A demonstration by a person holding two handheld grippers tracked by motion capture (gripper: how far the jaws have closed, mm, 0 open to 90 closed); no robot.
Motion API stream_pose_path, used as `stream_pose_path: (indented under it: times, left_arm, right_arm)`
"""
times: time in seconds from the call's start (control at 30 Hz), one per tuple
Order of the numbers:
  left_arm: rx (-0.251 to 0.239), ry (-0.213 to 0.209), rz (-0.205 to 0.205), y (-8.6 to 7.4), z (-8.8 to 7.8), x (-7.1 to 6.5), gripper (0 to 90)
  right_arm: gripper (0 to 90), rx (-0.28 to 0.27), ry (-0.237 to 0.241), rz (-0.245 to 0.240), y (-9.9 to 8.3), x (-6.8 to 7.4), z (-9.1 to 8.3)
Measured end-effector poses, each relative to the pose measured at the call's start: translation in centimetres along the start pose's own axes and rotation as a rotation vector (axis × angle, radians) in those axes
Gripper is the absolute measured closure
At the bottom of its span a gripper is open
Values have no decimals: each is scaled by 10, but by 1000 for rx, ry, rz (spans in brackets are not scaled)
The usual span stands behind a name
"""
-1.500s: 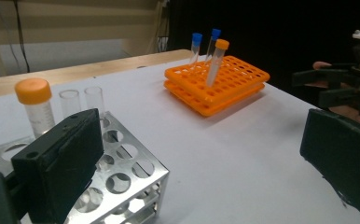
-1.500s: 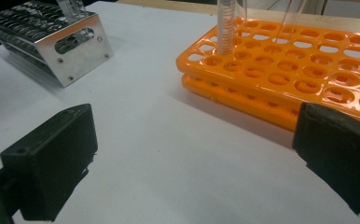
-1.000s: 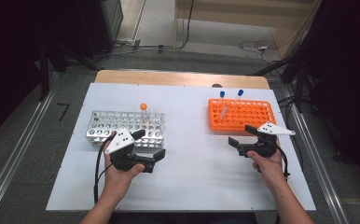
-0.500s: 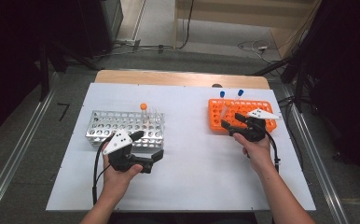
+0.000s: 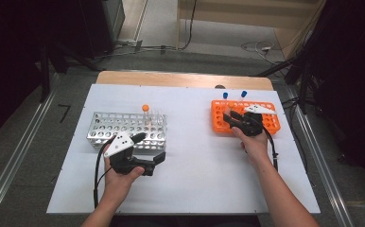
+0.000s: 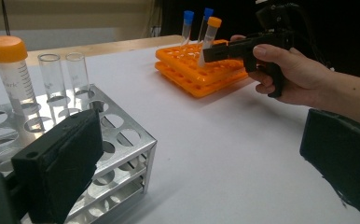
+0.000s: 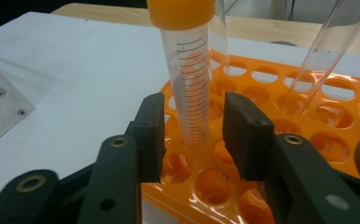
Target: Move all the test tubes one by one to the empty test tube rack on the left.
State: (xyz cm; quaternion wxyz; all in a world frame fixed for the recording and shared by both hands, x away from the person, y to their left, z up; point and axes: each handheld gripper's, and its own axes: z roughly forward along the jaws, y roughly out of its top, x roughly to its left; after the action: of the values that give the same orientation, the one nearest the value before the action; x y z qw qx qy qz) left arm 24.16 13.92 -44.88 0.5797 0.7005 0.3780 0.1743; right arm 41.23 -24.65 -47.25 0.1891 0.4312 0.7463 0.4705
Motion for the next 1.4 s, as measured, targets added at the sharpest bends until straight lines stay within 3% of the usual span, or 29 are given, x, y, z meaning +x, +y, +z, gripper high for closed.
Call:
stream_pose_path:
  times: [0.4,0.77,1.03,1.4]
  left_arm:
    - [2,1,-3,-1,1,0,0]
    - [1,-1,-2,0,1,-1,0]
    - [3,-5,3,0,2,-4,0]
    - [6,-14,15,0,4,-9,0]
  right_arm:
    - [725,0,-34,-27,-3,4,9]
    - [730,-52,-40,-36,5,6,-8]
    - [730,-96,9,-57,7,17,-31]
    - [731,-94,71,-80,-8,42,-55]
